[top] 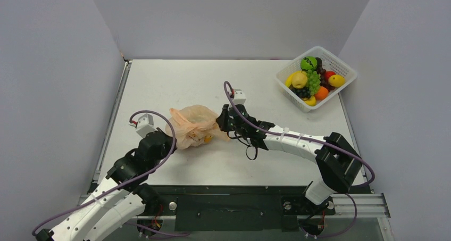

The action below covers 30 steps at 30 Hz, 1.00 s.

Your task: Take the fake fruits out of the plastic bag

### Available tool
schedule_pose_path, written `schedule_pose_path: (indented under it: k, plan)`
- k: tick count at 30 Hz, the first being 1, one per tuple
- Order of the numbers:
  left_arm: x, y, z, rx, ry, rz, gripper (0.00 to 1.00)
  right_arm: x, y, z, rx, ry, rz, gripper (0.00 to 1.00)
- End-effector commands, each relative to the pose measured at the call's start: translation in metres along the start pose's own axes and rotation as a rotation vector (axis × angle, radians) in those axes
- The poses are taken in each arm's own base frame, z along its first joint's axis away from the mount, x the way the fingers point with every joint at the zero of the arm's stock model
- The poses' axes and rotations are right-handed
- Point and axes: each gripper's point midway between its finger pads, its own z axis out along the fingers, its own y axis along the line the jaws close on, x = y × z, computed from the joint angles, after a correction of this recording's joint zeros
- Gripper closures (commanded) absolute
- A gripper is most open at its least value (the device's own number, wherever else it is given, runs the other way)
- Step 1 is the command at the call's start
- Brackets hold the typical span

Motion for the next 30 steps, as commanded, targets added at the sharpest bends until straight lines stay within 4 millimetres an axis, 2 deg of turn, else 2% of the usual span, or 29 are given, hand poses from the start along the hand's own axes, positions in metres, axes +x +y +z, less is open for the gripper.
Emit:
schedule_pose_path:
  k: [1,4,6,10,16,20,25,29,30]
  plan:
    - [-0.013,0.032,-0.010,-0.110,-0.072,0.009,1.00,-0.026,-0.033,-0.008,0.162,-0.119,0.047,1.00]
    - [-0.017,0.043,-0.018,-0.135,-0.088,0.013,1.00,-0.026,-0.043,-0.007,0.202,-0.117,0.060,1.00]
    - [-0.017,0.043,-0.022,-0.117,-0.092,0.005,1.00,-0.026,-0.044,-0.006,0.205,-0.112,0.051,1.00]
    - [-0.016,0.021,-0.026,0.009,-0.068,0.020,1.00,-0.027,-0.037,-0.005,0.171,-0.103,0.033,1.00]
    - [-0.025,-0.003,-0.033,0.071,-0.040,0.045,0.73,-0.025,-0.023,-0.005,0.117,-0.093,0.002,1.00]
    - [-0.048,-0.022,-0.046,0.098,-0.062,0.067,0.61,-0.025,-0.017,-0.004,0.090,-0.085,-0.002,1.00]
    - [-0.065,-0.048,-0.050,0.142,-0.073,0.102,0.56,-0.024,-0.014,-0.004,0.073,-0.081,-0.002,1.00]
    - [-0.065,-0.072,-0.037,0.171,-0.046,0.198,0.53,-0.024,-0.009,-0.004,0.050,-0.077,-0.002,1.00]
    - [-0.065,-0.082,-0.030,0.183,-0.034,0.223,0.47,-0.024,-0.009,-0.004,0.048,-0.076,-0.004,1.00]
